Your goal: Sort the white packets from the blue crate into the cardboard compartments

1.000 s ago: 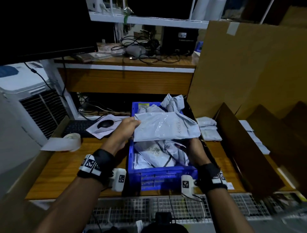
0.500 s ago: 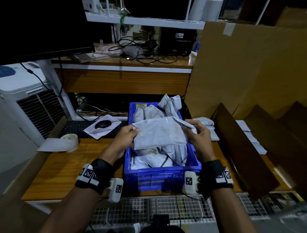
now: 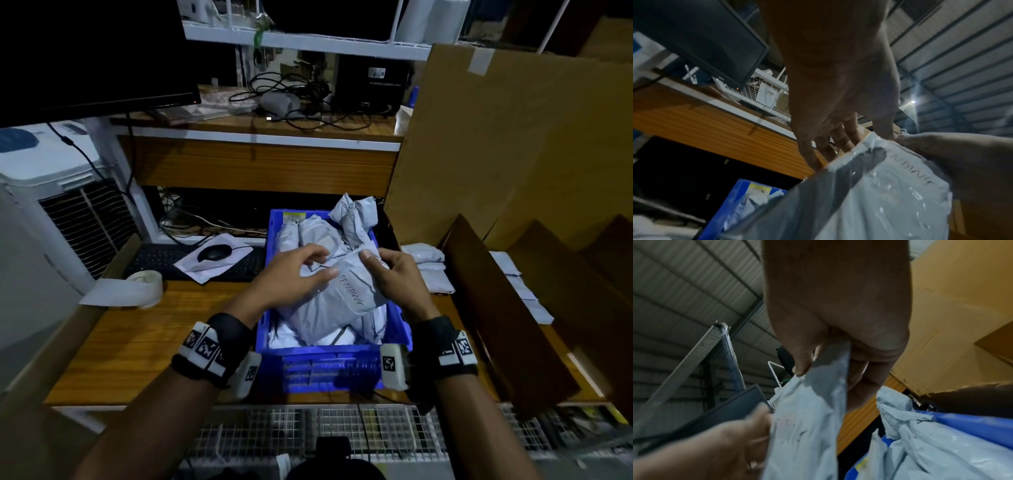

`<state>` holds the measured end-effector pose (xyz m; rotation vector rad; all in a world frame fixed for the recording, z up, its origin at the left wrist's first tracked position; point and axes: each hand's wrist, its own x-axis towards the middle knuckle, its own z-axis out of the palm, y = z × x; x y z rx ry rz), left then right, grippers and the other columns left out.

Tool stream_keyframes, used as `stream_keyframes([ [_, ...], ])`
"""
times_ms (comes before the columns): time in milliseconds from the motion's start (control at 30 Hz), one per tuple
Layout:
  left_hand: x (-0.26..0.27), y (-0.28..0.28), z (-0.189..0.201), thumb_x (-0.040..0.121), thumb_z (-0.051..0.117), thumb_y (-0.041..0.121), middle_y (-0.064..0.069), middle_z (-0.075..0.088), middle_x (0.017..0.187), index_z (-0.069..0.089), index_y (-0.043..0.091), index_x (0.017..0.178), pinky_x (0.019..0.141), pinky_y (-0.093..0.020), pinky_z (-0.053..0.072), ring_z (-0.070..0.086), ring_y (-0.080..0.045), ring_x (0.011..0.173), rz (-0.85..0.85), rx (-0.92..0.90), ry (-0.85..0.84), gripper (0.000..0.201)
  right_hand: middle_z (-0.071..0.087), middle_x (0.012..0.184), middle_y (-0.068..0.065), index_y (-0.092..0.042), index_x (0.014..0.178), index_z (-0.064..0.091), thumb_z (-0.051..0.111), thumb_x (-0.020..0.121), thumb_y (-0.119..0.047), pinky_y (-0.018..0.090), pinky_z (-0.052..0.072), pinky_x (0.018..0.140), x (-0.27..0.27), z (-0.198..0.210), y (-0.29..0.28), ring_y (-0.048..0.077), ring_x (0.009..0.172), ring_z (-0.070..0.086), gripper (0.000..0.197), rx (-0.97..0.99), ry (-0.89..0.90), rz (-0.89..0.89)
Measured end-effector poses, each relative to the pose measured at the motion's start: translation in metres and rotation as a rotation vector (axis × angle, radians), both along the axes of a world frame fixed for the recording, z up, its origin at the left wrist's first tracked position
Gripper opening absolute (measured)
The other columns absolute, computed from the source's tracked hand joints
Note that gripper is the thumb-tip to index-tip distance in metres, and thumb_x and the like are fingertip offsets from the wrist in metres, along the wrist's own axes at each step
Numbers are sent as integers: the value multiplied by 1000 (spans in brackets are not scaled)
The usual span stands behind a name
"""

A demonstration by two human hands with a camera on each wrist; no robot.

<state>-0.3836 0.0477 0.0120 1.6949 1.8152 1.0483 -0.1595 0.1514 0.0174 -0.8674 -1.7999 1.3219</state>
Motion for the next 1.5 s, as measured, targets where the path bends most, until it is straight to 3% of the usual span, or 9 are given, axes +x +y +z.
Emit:
stream_keyframes([
  [200, 7, 13, -12, 97, 77, 38, 7, 66, 74, 71, 19, 84, 70, -30, 47, 58, -2, 72, -116, 0, -207, 24, 33, 66, 13, 4, 74, 40, 58, 106, -53, 40, 18, 57, -11, 9, -2, 25, 61, 23, 68, -30, -1, 55],
  [367, -2, 20, -30, 96, 77, 40, 11, 59, 75, 68, 12, 86, 71, -26, 45, 54, -5, 72, 81, 88, -404, 31, 74, 98, 9, -8, 115, 63, 69, 101, -45, 43, 61, 71, -18, 3, -2, 26, 80, 70, 39, -285, 120, -137],
  [600, 6, 34, -31, 107, 64, 23, -12, 79, 106, 67, 3, 112, 77, -33, 62, 77, -21, 91, 185, 43, -759, 21, 79, 116, 9, -12, 132, 64, 73, 99, -11, 42, 64, 84, -28, -19, -13, 30, 109, 76, 34, -411, 13, 49],
  [833, -10, 62, -72, 98, 67, 29, -6, 72, 94, 66, 24, 96, 77, -47, 61, 71, -28, 85, 352, -244, -433, 5, 78, 113, -2, -28, 122, 68, 73, 77, -50, 59, 60, 95, 26, -53, 55, 27, 104, 75, 51, -213, -95, -381],
  [1067, -2, 90, -96, 92, 78, 43, -9, 62, 134, 55, 14, 131, 85, -33, 49, 63, -29, 117, 344, -380, -42, 54, 75, 117, 6, -15, 132, 63, 64, 103, -15, 44, 61, 89, 48, -43, 44, 25, 103, 72, 28, -309, -182, -433],
  [1200, -2, 113, -97, 101, 66, 43, -17, 55, 140, 39, 9, 142, 86, -35, 47, 60, -39, 123, 458, -398, -139, 59, 73, 117, 6, -12, 134, 61, 61, 105, -11, 30, 54, 73, 54, -51, 45, 20, 99, 70, 29, -327, -171, -425],
  [1267, -6, 126, -99, 96, 61, 46, -13, 59, 128, 40, 13, 132, 88, -40, 56, 67, -35, 106, 540, -373, -407, 53, 73, 120, 7, -14, 136, 60, 61, 105, -11, 32, 56, 75, 56, -53, 46, 22, 102, 71, 31, -335, -170, -421],
  [1367, -14, 142, -104, 99, 63, 44, -8, 52, 82, 48, 10, 108, 61, -33, 46, 53, -19, 59, 573, -323, -736, 39, 73, 121, 7, -14, 136, 59, 61, 105, -11, 34, 58, 79, 57, -53, 46, 23, 104, 71, 31, -339, -155, -418],
  [1500, -14, 156, -94, 103, 70, 19, -10, 51, 62, 56, 4, 88, 52, -31, 29, 40, -16, 50, 565, -302, -803, 26, 72, 125, 9, -13, 138, 58, 62, 105, -10, 39, 60, 89, 56, -51, 47, 25, 110, 71, 33, -369, -134, -397],
])
